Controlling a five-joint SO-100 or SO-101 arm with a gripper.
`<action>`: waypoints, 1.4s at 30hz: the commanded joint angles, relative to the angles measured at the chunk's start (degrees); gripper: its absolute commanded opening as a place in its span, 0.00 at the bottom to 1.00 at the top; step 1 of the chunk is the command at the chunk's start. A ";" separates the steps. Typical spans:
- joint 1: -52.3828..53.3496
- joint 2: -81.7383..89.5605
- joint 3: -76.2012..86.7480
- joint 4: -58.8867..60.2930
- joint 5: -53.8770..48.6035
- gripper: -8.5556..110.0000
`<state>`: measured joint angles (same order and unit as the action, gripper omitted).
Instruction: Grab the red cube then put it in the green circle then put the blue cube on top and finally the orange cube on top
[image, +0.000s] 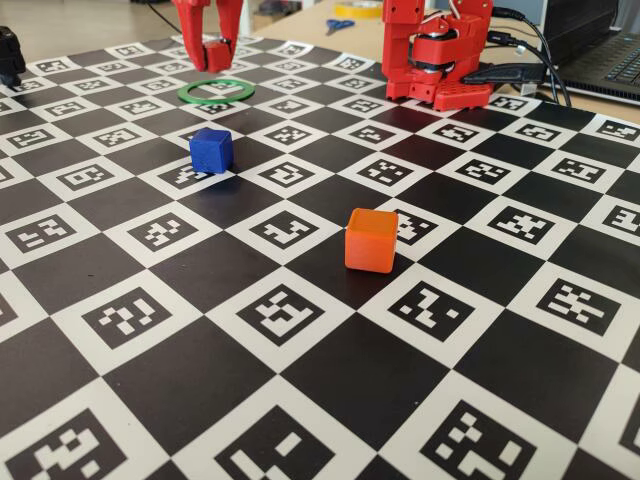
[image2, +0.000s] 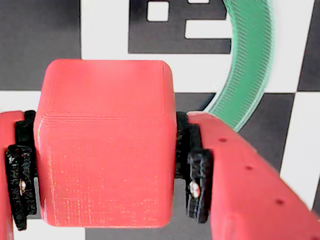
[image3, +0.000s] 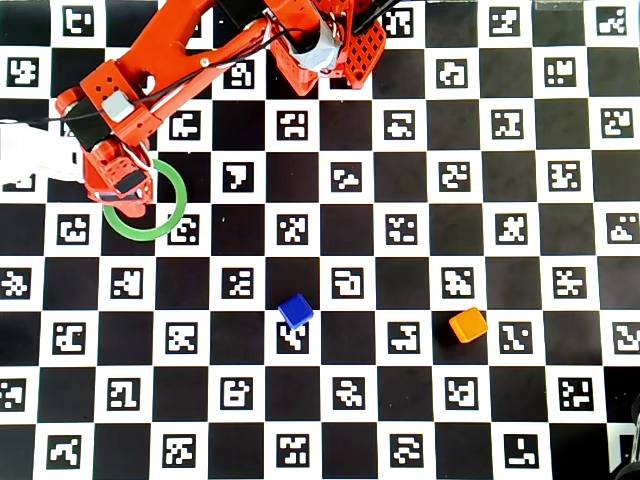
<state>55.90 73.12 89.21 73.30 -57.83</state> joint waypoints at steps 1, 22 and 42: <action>0.53 2.64 0.26 -1.85 1.05 0.08; 0.18 3.08 7.21 -12.48 3.87 0.08; -0.09 3.34 8.88 -12.04 3.25 0.20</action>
<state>55.90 73.30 98.17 60.64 -53.96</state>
